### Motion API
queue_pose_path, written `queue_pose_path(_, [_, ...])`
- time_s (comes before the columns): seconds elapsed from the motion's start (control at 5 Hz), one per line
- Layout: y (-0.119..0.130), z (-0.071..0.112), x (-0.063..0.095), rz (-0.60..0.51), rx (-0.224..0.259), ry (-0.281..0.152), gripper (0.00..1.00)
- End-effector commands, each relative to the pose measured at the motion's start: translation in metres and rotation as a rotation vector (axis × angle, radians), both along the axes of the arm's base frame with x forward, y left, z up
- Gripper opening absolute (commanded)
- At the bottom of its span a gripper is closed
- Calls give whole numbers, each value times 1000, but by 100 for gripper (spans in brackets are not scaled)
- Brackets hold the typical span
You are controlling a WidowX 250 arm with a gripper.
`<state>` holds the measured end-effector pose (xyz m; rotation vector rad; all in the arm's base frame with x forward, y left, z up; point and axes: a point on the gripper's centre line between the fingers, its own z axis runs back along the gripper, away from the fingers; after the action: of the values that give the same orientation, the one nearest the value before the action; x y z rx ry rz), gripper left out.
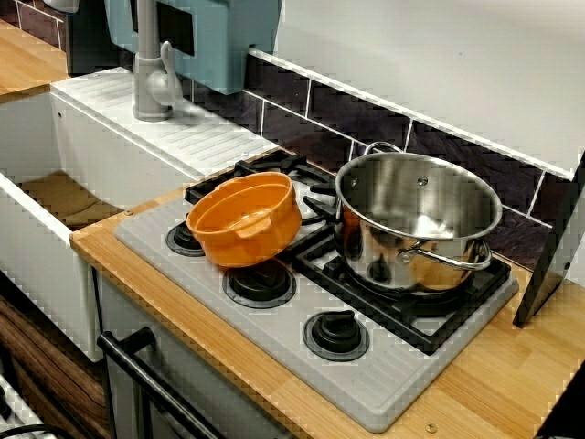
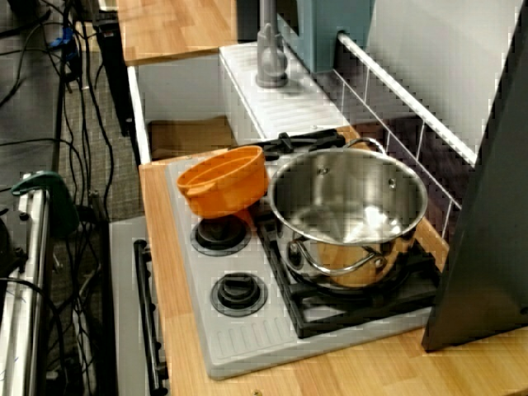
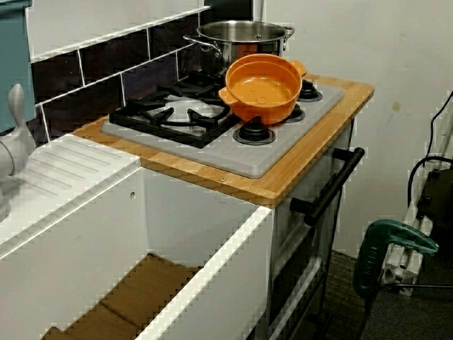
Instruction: Lift pot from stove
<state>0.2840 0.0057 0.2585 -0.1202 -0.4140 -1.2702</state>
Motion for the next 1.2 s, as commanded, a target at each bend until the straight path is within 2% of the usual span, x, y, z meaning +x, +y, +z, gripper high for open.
queue_pose_path(0.0, [0,0,0,0,0,0,100])
queue_pose_path(0.4, [-17,-41,14,5,32,24,100])
queue_pose_path(0.8, [-21,-78,21,9,68,27,100])
queue_pose_path(1.0, [-22,-92,21,14,72,12,100])
